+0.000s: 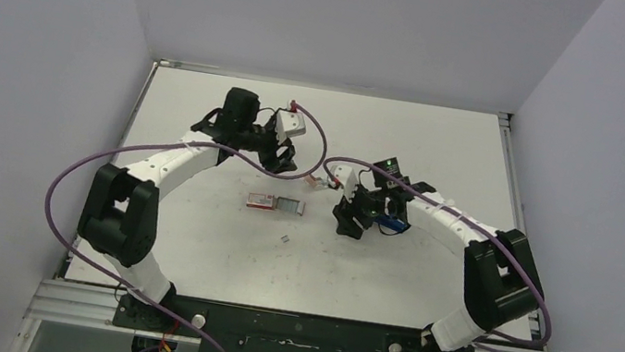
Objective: Load the staples into the stapler
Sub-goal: Pick up the staple from the center of the board.
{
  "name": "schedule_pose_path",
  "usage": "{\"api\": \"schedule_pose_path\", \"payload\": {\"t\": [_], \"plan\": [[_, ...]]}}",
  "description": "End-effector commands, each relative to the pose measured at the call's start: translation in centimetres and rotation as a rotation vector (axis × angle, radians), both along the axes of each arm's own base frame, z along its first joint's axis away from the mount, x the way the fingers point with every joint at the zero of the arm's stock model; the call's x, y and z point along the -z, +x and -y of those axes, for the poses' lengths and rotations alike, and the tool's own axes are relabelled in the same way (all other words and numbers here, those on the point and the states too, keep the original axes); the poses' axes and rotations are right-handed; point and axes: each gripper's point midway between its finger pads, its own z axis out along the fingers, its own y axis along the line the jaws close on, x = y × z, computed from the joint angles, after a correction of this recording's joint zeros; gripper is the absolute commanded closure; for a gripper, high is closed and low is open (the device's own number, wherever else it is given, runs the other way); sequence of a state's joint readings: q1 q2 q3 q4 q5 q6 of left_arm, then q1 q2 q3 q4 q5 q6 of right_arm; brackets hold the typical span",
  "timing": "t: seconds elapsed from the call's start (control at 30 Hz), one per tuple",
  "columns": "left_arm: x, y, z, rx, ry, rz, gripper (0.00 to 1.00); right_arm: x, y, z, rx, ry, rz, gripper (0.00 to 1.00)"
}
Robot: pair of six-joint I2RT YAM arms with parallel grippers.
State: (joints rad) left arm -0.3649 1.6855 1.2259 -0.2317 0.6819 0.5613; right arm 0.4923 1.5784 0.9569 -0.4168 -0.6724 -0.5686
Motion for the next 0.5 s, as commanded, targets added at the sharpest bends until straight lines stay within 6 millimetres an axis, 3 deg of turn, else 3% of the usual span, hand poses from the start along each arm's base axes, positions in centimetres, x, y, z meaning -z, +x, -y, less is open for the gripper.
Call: {"api": "schedule_pose_path", "payload": {"t": [0.0, 0.47], "plan": [[-3.2, -1.5, -0.7, 0.005, -0.061, 0.03, 0.35, 1.5, 1.7, 0.4, 0.003, -0.073, 0.073, 0.39], [-3.9, -1.6, -1.8, -0.024, -0.092, 0.045, 0.34, 5.4, 2.4, 0.7, -0.004, -0.154, 0.057, 0.43]]}}
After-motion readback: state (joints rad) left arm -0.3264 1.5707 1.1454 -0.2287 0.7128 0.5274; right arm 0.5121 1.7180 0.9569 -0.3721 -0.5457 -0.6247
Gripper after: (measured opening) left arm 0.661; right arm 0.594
